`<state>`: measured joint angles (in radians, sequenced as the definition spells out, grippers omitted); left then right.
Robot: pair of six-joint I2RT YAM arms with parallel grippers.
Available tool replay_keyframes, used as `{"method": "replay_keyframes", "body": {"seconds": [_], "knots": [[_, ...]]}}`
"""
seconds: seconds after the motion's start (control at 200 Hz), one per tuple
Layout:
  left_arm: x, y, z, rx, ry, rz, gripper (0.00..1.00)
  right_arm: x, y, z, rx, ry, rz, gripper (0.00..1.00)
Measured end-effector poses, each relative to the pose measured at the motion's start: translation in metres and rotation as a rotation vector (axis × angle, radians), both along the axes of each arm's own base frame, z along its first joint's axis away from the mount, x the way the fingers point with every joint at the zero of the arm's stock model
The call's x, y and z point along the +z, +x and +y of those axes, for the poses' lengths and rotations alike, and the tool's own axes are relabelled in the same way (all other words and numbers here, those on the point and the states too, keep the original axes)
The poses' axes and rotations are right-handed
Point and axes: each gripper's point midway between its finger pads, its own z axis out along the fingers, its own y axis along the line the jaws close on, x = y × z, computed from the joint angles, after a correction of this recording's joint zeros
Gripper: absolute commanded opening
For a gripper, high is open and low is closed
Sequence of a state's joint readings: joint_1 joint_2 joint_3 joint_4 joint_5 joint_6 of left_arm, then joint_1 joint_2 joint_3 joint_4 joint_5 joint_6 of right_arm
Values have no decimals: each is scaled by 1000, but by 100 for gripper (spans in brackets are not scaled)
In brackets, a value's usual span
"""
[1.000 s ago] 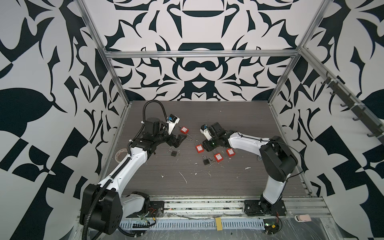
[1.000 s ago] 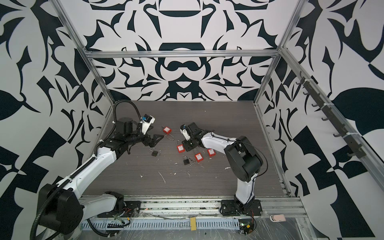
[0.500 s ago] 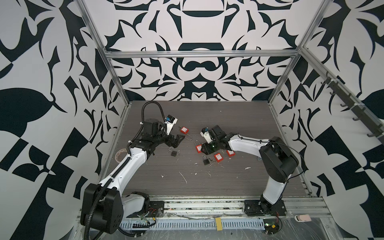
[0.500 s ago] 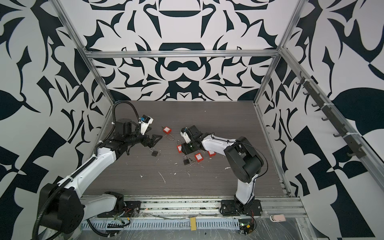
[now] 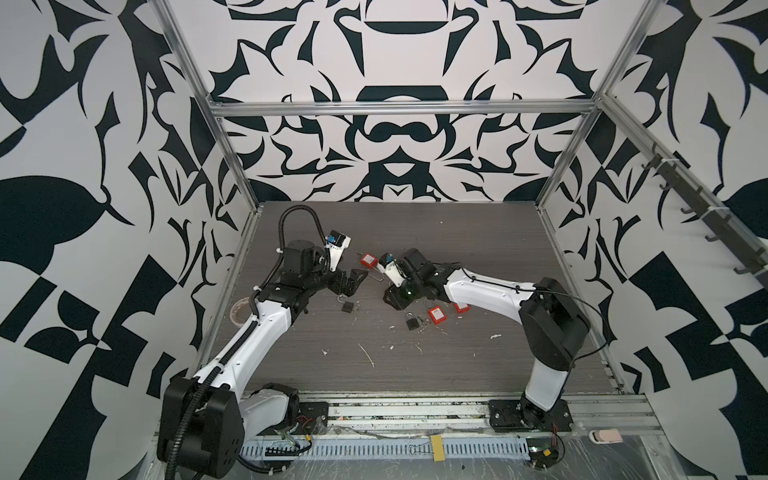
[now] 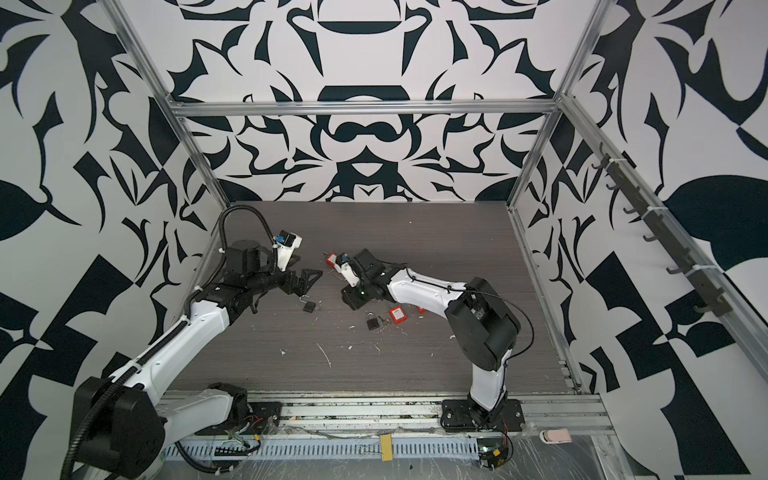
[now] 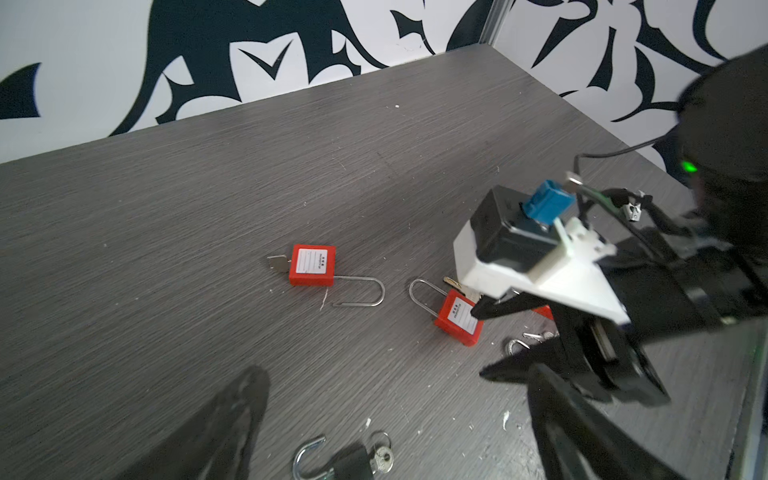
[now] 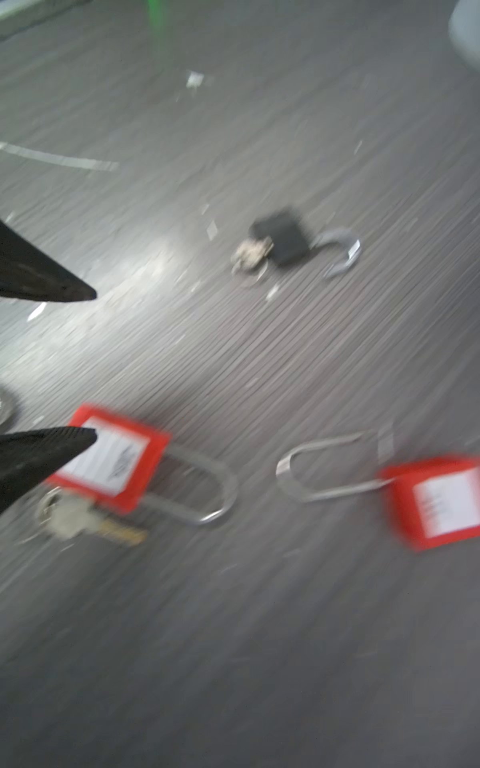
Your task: Lock with the key
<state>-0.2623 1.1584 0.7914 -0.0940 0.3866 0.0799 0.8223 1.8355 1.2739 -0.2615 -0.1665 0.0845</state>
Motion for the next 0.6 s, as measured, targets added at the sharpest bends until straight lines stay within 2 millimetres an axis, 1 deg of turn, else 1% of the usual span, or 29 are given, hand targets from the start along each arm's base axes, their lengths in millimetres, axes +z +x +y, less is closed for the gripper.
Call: {"method": "replay_keyframes", "body": {"seconds": [0.06,0.125,0.19,0.25,0.345,0.385,0.495,0.54,0.6], "knots": [[3,3,6,35,-12,3,99,6,-3,23,49,16,-32,53],[5,5,14,73,-22,12,99,1,-4,42,69,20,-44,54],[8,8,26,131,-40,15,99,-13,-2,54,97,13,-49,55],[12,11,37,185,-63,17,99,-30,-2,63,124,-1,-40,56],[20,15,58,286,-106,25,99,-57,-6,70,161,-28,-22,57],[24,16,68,331,-125,26,99,-65,-6,73,175,-35,-21,58],[34,18,92,425,-177,23,99,-58,-2,88,214,7,-53,58],[36,17,97,446,-192,22,99,-57,-2,93,228,22,-60,58],[36,15,99,456,-205,26,99,-56,-2,96,246,34,-65,58]]}}
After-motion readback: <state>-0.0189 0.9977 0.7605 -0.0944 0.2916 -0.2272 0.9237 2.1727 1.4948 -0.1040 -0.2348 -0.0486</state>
